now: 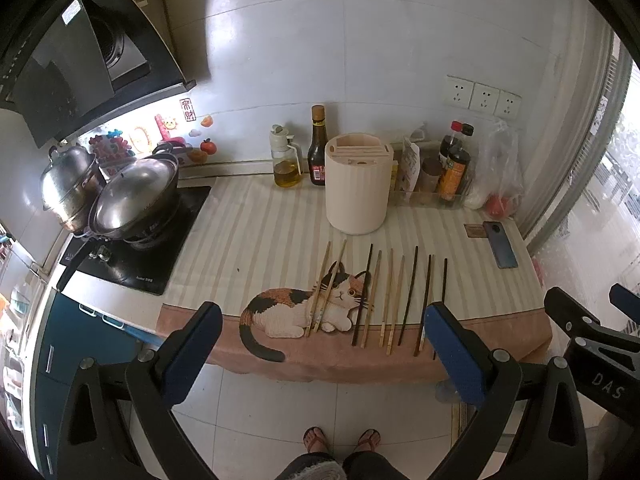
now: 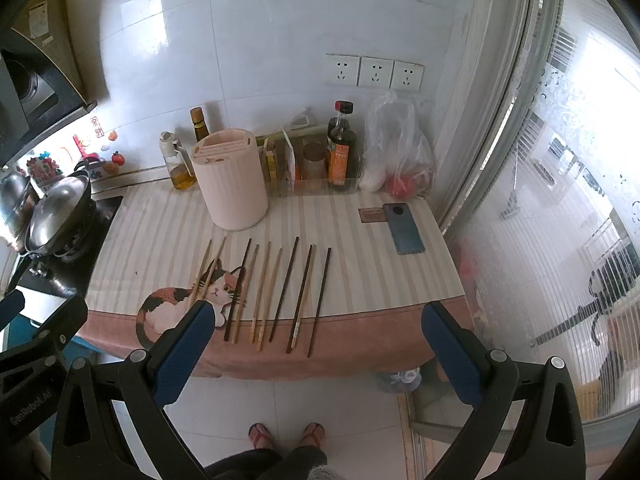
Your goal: Organize utensils
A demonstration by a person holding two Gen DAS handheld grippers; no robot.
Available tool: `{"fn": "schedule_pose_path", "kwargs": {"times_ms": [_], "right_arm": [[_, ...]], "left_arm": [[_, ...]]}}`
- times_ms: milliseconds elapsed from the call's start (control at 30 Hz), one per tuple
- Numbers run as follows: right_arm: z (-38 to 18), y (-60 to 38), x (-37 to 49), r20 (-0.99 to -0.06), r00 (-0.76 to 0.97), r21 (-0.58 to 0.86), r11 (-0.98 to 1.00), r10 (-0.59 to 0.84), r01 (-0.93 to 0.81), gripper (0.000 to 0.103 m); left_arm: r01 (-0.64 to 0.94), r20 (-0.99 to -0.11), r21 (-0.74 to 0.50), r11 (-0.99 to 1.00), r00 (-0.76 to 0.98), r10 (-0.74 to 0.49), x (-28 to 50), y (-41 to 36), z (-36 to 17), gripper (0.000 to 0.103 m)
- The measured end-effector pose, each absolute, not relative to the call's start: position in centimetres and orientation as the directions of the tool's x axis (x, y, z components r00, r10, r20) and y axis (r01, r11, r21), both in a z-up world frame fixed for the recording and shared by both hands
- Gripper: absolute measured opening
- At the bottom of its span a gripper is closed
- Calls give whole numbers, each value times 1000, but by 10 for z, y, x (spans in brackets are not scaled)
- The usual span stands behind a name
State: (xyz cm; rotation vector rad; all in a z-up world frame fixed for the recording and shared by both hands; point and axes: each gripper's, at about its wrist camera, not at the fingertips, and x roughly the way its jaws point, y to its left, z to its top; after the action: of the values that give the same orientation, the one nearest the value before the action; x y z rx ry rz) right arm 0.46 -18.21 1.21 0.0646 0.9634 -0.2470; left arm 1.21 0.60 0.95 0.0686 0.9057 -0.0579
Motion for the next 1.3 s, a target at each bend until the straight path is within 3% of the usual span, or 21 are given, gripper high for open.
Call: {"fn": "schedule_pose_path", "kwargs": {"times_ms": [1300], "right_arm": [[28,-175,3,-805,567,-44,969,-178,243,103]], "left_arm": [[77,-772,41,996,636,-17,9,4,22,103]]}}
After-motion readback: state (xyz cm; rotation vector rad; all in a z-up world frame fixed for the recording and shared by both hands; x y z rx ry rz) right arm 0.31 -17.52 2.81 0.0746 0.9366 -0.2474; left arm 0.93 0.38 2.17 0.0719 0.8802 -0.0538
